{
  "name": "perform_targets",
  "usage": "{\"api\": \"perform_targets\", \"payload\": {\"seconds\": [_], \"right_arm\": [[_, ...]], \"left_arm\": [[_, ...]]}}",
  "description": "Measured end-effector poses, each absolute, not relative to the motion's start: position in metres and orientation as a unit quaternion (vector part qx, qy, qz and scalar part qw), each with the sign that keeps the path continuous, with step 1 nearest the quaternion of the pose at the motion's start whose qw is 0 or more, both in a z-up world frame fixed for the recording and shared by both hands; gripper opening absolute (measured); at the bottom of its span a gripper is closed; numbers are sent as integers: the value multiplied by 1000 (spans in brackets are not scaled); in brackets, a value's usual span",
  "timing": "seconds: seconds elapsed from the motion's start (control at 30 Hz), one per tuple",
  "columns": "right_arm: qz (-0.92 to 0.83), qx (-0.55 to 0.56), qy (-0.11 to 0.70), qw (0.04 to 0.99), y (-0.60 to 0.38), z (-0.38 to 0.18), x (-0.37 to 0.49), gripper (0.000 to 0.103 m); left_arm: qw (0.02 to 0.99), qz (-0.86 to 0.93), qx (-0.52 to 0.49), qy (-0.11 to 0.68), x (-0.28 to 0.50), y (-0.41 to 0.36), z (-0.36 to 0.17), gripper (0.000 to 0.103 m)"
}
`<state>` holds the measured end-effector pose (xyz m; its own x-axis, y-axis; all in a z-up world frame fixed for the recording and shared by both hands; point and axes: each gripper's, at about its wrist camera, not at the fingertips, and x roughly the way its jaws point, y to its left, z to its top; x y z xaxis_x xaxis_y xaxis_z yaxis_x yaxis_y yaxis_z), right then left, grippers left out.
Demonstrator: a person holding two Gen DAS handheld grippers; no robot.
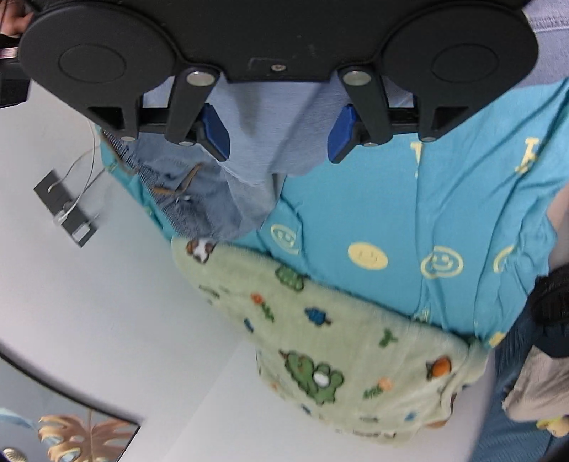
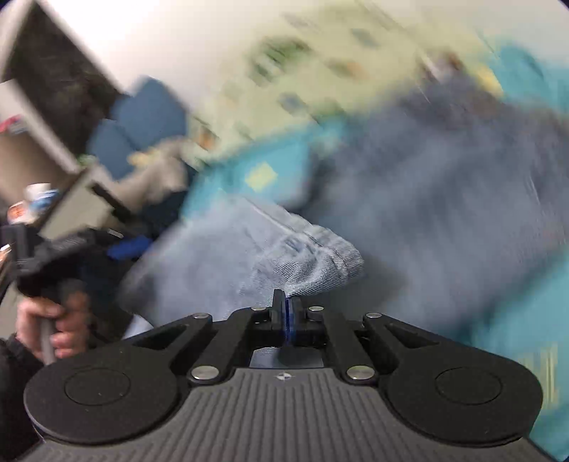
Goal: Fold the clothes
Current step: 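Grasp the other leg hem with the left gripper while the right gripper holds its hem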
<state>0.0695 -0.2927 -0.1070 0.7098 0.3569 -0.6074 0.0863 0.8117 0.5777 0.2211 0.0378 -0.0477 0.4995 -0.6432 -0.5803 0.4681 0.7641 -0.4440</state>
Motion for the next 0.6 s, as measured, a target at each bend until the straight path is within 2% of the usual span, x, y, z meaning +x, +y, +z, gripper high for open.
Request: {"api": "perform_targets", "payload": {"seconds": [0.27, 0.6], "right_arm": [[49, 266, 424, 864, -286, -133, 90, 2], [46, 275, 404, 871, -288, -133, 86, 3]], "left_arm": [[844, -340, -111, 399, 228, 27, -62, 58], [830, -385, -79, 395, 248, -14, -67, 57]]}}
